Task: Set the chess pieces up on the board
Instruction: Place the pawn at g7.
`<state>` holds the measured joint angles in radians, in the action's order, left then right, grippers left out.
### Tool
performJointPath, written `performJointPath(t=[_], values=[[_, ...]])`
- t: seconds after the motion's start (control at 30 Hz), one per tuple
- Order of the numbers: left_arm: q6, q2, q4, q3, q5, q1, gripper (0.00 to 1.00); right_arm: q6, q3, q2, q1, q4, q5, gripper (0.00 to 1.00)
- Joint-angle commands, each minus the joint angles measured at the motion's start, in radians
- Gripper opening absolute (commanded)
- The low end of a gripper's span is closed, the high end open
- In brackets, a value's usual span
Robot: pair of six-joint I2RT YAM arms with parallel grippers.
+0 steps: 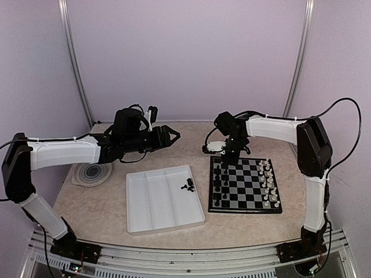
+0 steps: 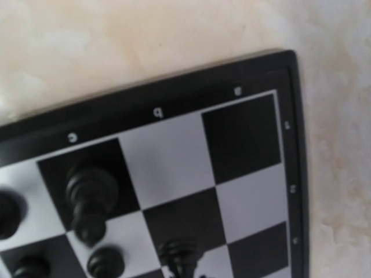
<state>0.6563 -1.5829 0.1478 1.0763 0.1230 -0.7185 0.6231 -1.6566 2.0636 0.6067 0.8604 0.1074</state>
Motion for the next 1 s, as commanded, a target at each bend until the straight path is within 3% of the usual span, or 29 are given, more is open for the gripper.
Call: performJointPath(t=[0.0,0.53,0.97], values=[[-0.014,0.021,-0.002,-0.012,0.003,0.007,0.68,-0.013,-0.026,0.035,0.013,0.037,0.048,0.00],[0.011,0.014,0.016,-0.023,0.034,0.007,0.67,-0.011,-0.046,0.077,0.013,0.040,0.071,0.02],[0.024,0.007,0.027,-0.031,0.046,0.005,0.66,-0.015,-0.045,0.075,0.013,0.034,0.057,0.18]])
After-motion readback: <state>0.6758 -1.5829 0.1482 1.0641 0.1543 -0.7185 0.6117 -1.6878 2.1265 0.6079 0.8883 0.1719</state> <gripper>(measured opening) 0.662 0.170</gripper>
